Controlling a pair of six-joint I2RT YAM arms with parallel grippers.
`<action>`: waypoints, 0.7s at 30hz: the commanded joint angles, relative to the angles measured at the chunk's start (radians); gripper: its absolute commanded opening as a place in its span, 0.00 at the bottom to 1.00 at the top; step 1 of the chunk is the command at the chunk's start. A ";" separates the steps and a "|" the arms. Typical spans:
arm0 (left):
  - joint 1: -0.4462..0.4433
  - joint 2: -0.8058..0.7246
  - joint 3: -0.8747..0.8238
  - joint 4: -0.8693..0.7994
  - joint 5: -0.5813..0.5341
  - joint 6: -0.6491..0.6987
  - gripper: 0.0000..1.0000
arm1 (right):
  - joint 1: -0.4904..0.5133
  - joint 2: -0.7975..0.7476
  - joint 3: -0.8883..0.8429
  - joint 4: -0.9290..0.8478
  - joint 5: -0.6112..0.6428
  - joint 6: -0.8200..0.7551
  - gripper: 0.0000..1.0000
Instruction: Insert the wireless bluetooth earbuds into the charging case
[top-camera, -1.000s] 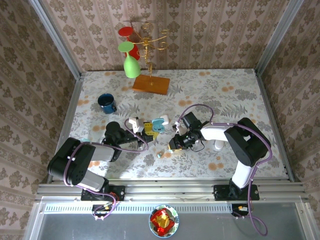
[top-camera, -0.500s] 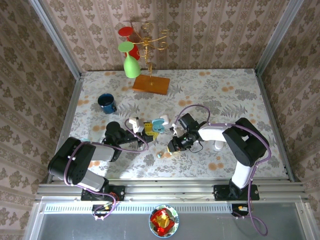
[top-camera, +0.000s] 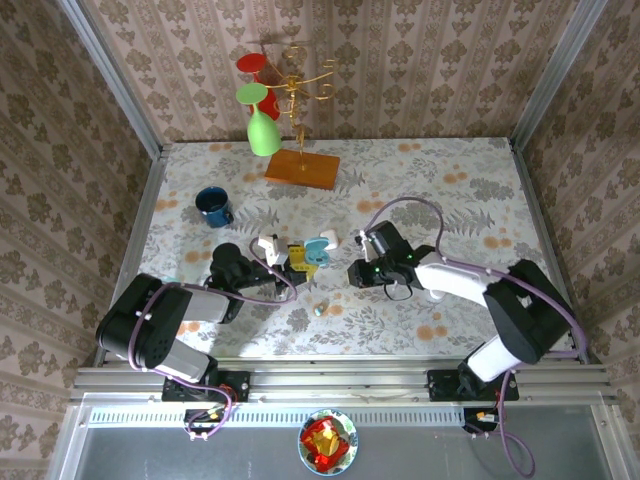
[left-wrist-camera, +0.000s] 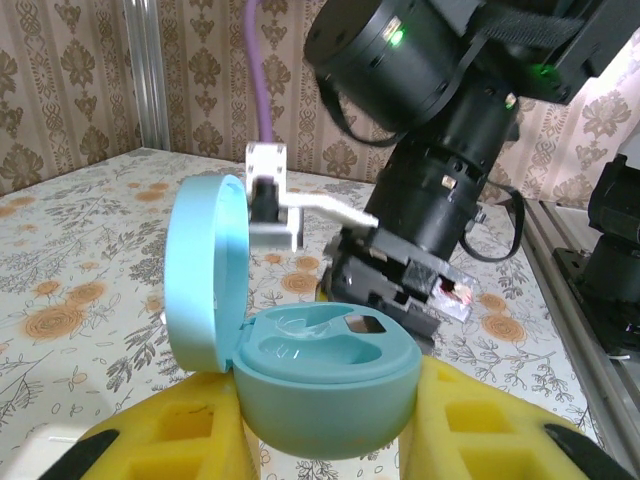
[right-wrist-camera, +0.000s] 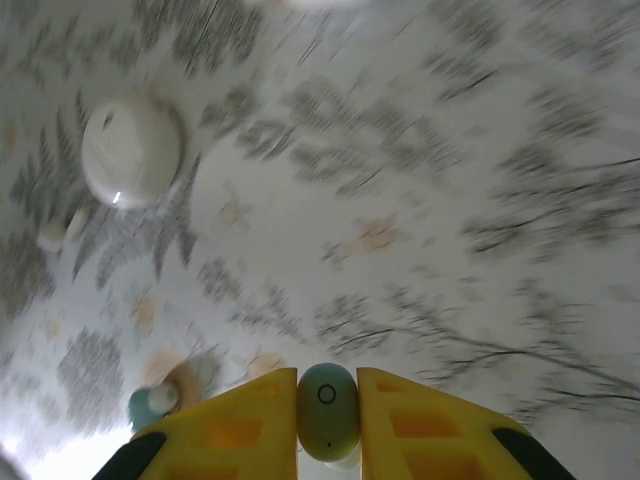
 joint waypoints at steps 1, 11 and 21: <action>0.001 0.010 0.008 0.027 0.003 0.015 0.27 | 0.017 -0.059 -0.045 0.042 0.280 0.117 0.20; 0.001 0.030 0.009 0.027 0.002 0.020 0.27 | 0.066 -0.112 -0.034 -0.084 0.671 0.323 0.20; 0.001 0.047 0.019 0.029 0.025 0.008 0.27 | 0.068 -0.237 -0.108 0.121 0.554 0.129 0.20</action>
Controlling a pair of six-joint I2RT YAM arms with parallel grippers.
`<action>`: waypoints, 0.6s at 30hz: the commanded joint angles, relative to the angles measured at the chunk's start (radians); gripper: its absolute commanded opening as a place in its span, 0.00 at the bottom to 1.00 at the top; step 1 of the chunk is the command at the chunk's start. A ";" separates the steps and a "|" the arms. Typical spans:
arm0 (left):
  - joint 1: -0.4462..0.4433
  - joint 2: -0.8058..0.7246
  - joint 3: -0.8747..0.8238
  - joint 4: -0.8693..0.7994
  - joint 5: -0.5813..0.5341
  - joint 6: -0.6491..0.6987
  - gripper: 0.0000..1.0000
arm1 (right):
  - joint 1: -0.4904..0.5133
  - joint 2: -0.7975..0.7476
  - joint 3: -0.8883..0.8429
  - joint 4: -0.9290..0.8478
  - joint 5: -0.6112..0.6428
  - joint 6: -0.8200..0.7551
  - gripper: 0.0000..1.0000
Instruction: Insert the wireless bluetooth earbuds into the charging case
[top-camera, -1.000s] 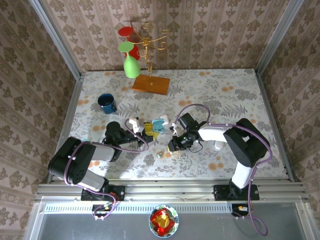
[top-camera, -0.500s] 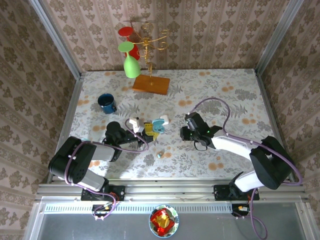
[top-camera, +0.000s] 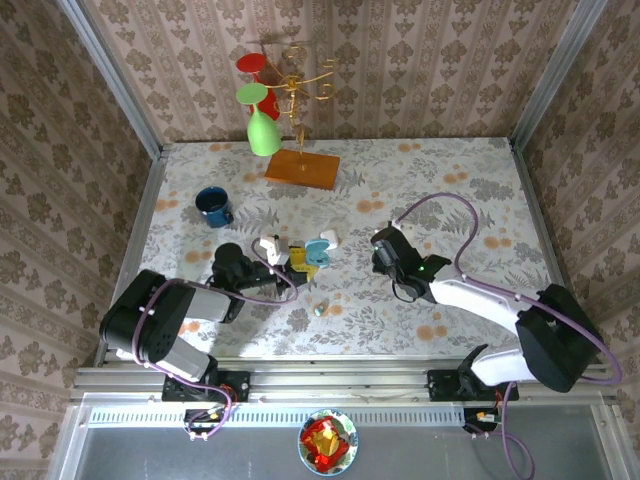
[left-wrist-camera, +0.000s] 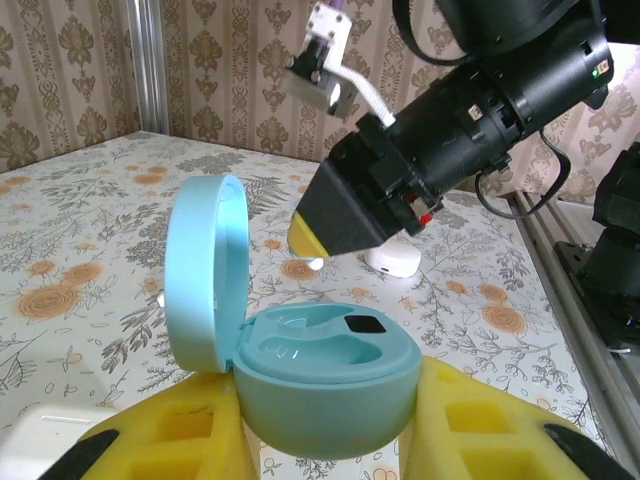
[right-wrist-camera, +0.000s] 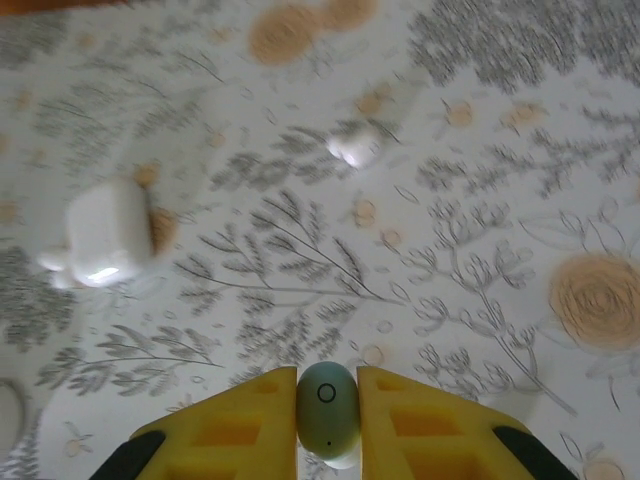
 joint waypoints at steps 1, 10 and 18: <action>0.002 0.011 0.020 0.028 0.033 0.006 0.27 | 0.007 -0.086 -0.071 0.168 -0.077 -0.141 0.19; -0.007 0.007 0.037 0.027 0.095 -0.017 0.28 | 0.000 -0.235 -0.131 0.415 -0.543 -0.348 0.14; -0.012 0.013 0.060 0.027 0.139 -0.056 0.27 | 0.006 -0.125 -0.100 0.614 -0.813 -0.280 0.14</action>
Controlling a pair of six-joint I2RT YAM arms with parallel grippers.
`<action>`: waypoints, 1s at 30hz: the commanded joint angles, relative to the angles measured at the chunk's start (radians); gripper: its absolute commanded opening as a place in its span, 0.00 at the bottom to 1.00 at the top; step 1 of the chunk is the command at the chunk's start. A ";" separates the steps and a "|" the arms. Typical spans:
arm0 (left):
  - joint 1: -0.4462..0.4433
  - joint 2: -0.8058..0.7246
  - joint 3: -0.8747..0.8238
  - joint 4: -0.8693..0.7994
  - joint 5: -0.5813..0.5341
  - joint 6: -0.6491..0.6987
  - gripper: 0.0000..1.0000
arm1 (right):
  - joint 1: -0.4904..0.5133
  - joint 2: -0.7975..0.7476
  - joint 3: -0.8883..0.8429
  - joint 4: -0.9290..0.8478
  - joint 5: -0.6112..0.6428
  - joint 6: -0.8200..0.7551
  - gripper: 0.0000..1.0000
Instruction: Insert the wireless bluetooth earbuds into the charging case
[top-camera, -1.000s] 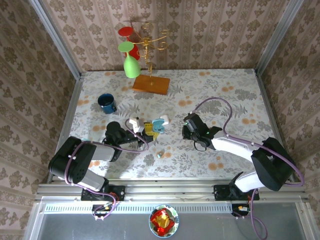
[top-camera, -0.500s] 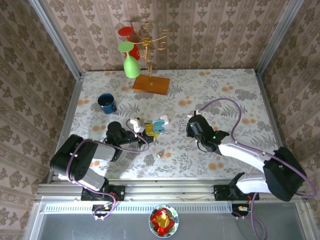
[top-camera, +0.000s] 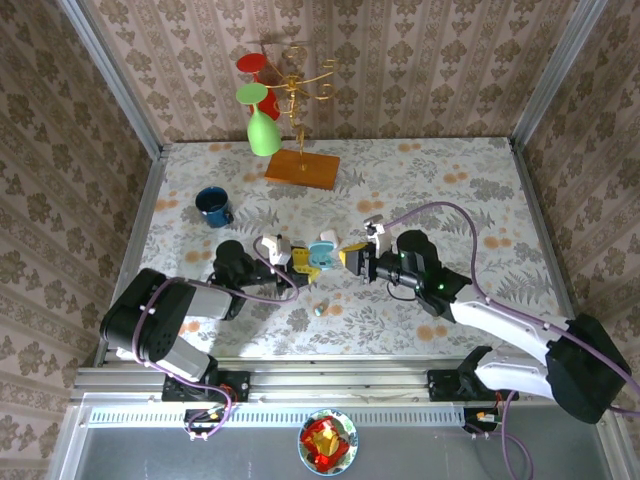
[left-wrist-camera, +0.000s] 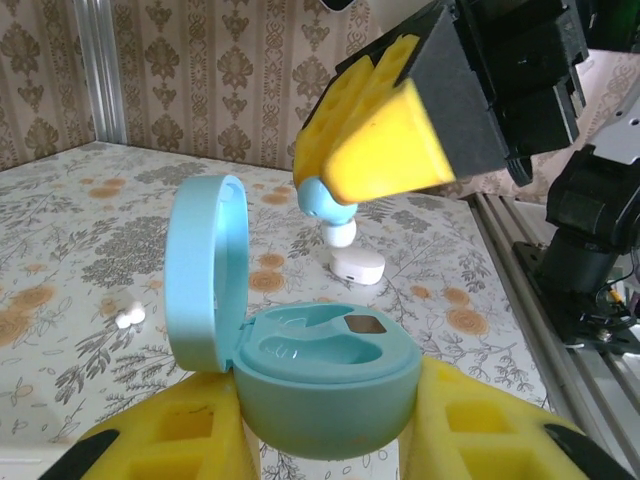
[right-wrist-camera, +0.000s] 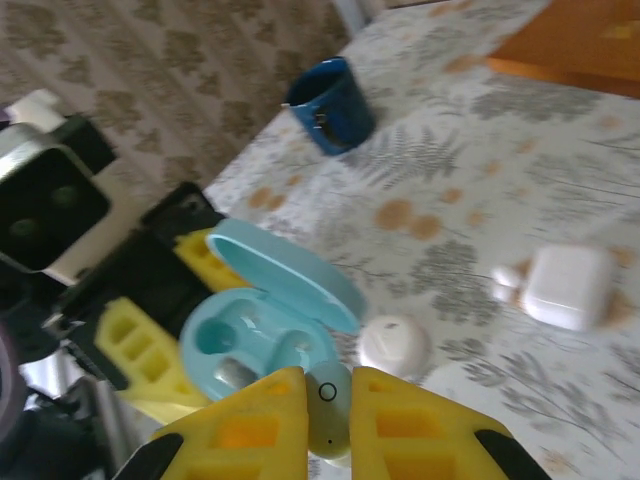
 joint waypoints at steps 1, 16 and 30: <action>-0.006 0.008 0.025 0.028 0.057 -0.032 0.27 | 0.008 0.047 0.035 0.141 -0.139 0.017 0.14; -0.003 -0.004 0.024 0.028 0.044 -0.038 0.27 | 0.012 0.075 0.049 0.047 -0.133 -0.016 0.16; -0.010 0.000 0.030 0.029 0.069 -0.041 0.27 | 0.014 0.108 0.061 0.066 -0.120 0.003 0.16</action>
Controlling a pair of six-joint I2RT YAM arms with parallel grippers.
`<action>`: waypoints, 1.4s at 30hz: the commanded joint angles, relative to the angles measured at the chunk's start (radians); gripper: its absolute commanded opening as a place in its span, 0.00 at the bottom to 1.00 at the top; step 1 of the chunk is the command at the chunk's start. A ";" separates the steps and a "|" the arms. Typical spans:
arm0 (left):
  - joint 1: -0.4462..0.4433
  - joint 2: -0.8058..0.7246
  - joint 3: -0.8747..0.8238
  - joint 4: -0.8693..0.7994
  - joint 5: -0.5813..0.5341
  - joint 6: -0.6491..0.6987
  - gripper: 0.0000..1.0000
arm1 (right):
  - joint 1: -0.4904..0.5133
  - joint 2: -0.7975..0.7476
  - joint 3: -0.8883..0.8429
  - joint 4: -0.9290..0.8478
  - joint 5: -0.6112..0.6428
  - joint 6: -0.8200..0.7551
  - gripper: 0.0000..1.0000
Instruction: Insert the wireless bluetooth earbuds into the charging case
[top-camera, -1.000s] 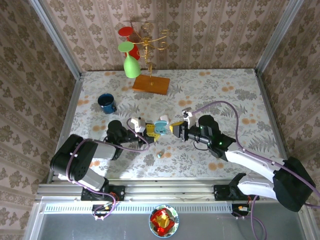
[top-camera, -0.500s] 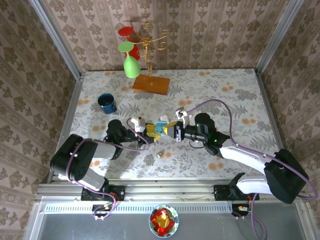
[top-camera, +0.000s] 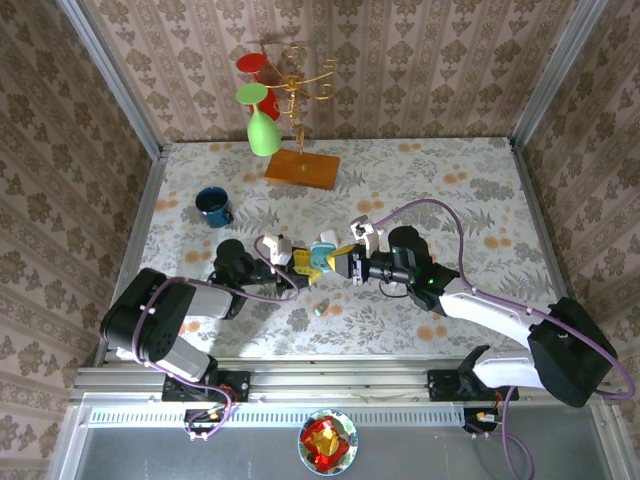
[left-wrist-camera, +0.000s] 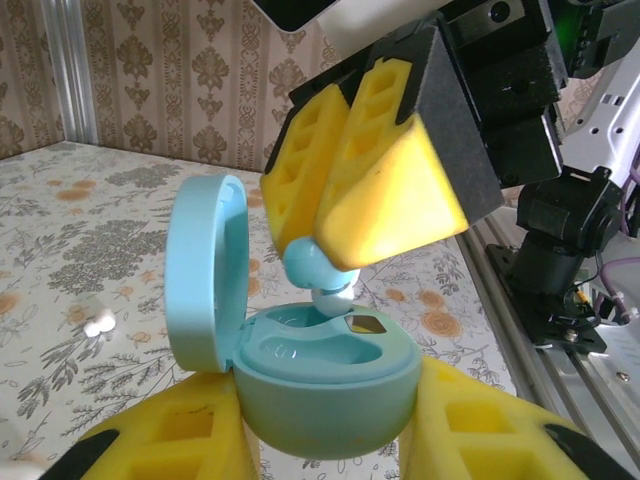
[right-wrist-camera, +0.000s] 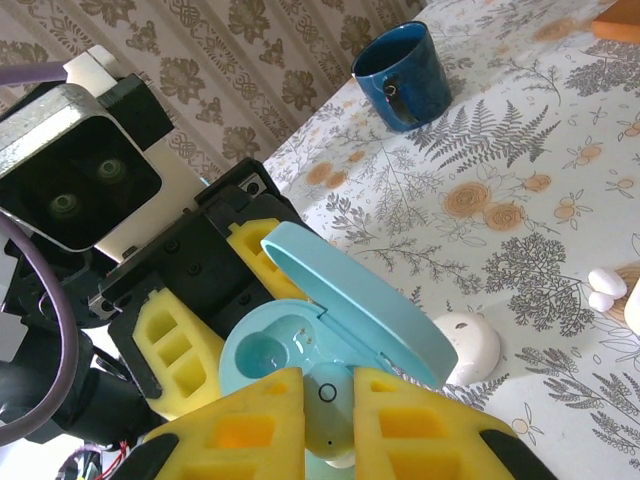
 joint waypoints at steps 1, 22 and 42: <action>-0.004 -0.001 0.023 0.029 0.029 -0.014 0.27 | 0.009 0.020 0.030 0.015 0.007 0.006 0.16; 0.011 -0.001 0.013 0.028 -0.035 -0.008 0.26 | 0.009 -0.140 -0.037 -0.069 0.170 0.070 0.61; 0.118 -0.069 -0.046 0.028 -0.188 0.016 0.26 | 0.101 0.103 -0.065 -0.126 0.177 0.383 0.51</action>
